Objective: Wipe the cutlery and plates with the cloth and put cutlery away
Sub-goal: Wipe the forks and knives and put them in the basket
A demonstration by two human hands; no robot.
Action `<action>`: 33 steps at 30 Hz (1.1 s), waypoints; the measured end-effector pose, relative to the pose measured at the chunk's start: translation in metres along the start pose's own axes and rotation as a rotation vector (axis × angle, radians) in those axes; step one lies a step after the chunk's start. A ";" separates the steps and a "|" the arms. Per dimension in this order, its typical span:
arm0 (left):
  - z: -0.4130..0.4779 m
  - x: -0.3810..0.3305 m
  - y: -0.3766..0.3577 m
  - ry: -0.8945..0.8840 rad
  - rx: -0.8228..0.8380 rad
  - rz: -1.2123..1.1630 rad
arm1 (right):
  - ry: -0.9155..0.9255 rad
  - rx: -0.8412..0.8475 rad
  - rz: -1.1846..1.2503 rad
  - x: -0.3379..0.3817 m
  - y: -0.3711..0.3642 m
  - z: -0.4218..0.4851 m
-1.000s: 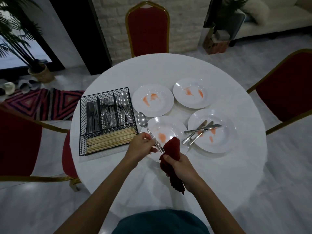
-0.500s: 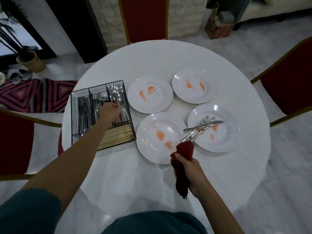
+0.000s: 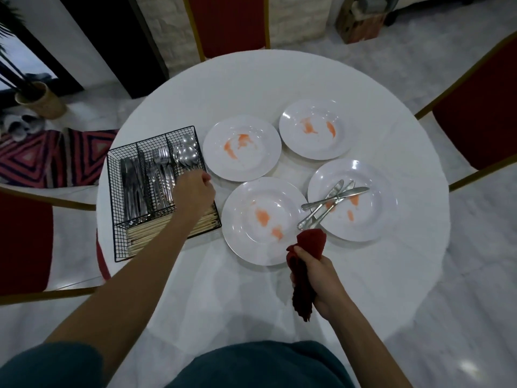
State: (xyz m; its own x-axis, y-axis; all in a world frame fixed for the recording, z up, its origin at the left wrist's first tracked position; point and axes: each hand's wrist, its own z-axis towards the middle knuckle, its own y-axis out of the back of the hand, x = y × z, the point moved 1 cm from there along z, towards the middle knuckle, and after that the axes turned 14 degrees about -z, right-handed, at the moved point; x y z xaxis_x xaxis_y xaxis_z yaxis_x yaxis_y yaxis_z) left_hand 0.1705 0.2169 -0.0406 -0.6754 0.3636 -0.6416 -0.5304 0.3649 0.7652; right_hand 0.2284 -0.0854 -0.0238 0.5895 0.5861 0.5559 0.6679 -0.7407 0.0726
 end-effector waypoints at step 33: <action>-0.121 -0.132 -0.077 0.272 0.785 -0.472 | 0.048 -0.216 0.536 -0.035 0.068 -0.014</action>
State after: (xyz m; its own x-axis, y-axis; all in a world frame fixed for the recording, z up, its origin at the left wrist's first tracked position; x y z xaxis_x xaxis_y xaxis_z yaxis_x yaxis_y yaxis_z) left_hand 0.2387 0.0368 -0.0081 -0.6283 -0.1436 -0.7646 -0.3501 0.9299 0.1130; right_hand 0.2466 -0.1609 -0.0264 0.7951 0.0985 0.5984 0.1706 -0.9832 -0.0648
